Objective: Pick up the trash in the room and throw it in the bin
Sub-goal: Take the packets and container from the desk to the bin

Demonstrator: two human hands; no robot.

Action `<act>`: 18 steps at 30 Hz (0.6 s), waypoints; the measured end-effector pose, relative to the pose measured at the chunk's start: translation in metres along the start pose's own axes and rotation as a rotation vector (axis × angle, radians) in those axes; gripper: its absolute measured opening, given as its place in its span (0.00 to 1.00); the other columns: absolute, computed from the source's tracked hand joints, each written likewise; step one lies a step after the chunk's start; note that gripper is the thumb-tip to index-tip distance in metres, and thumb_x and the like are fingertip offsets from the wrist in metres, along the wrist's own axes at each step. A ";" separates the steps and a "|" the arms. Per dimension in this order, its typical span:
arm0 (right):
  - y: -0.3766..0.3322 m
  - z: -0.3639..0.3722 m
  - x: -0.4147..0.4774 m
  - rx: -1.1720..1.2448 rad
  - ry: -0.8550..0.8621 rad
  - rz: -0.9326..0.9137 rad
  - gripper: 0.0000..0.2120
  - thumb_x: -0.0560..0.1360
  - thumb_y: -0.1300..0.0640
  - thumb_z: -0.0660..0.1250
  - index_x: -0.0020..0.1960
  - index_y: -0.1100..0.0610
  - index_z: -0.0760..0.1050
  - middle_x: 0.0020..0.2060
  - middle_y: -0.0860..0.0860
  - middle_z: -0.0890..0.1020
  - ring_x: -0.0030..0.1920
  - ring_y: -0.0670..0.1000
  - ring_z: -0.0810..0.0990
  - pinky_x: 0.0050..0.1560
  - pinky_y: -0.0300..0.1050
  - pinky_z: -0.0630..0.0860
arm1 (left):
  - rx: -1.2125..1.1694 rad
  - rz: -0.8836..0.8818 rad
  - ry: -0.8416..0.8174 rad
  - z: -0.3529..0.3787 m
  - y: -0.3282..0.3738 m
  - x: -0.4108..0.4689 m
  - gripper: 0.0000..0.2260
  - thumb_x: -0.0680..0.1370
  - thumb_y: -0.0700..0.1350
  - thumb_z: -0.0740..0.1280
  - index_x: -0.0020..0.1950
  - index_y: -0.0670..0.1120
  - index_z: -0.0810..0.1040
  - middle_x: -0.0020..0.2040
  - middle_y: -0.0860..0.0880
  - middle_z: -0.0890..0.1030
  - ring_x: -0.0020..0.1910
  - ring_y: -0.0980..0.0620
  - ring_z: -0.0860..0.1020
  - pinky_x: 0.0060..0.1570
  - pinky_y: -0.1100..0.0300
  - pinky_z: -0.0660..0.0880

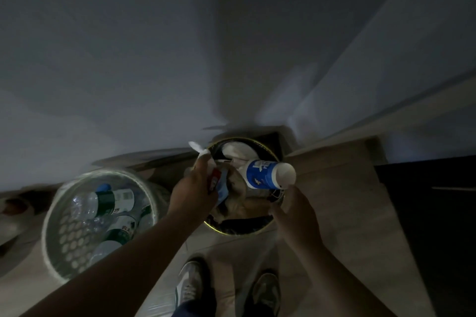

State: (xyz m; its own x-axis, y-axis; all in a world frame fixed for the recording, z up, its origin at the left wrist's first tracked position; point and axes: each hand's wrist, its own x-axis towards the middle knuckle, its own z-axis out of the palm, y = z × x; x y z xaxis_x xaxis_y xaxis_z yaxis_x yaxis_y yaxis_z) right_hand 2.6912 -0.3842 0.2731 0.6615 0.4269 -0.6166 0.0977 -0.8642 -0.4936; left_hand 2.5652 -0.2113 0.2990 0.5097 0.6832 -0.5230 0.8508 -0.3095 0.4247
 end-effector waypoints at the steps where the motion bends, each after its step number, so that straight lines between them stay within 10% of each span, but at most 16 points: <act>1: 0.003 -0.001 0.000 -0.011 -0.010 -0.013 0.19 0.75 0.54 0.68 0.64 0.53 0.69 0.51 0.46 0.75 0.53 0.45 0.76 0.40 0.31 0.66 | 0.006 -0.009 0.000 0.006 0.003 0.009 0.35 0.72 0.44 0.70 0.74 0.53 0.54 0.55 0.41 0.78 0.48 0.43 0.79 0.38 0.57 0.72; 9: 0.012 -0.003 -0.004 -0.016 -0.044 -0.006 0.25 0.77 0.55 0.66 0.72 0.55 0.64 0.66 0.51 0.72 0.65 0.47 0.72 0.53 0.35 0.66 | 0.179 -0.070 -0.278 0.056 0.005 0.055 0.33 0.73 0.51 0.71 0.72 0.45 0.62 0.67 0.40 0.69 0.64 0.41 0.72 0.60 0.51 0.72; 13: 0.006 -0.011 -0.015 0.009 -0.018 -0.023 0.29 0.76 0.55 0.67 0.74 0.53 0.60 0.68 0.51 0.70 0.67 0.48 0.70 0.57 0.36 0.68 | 0.191 -0.058 -0.158 0.046 0.007 0.050 0.42 0.68 0.59 0.74 0.75 0.47 0.58 0.70 0.40 0.63 0.67 0.39 0.67 0.63 0.47 0.70; 18: -0.017 -0.039 -0.039 -0.024 0.001 -0.035 0.27 0.76 0.56 0.67 0.72 0.54 0.62 0.66 0.51 0.71 0.67 0.49 0.69 0.55 0.36 0.65 | 0.215 0.054 -0.135 0.007 0.019 0.030 0.29 0.72 0.55 0.71 0.69 0.46 0.68 0.65 0.42 0.71 0.63 0.44 0.71 0.60 0.51 0.72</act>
State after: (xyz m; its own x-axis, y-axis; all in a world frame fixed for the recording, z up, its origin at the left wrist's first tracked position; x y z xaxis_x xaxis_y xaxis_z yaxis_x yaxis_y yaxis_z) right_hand 2.6927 -0.3962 0.3293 0.6577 0.4570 -0.5988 0.1390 -0.8549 -0.4998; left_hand 2.5978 -0.2012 0.2862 0.5553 0.5722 -0.6035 0.8223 -0.4866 0.2951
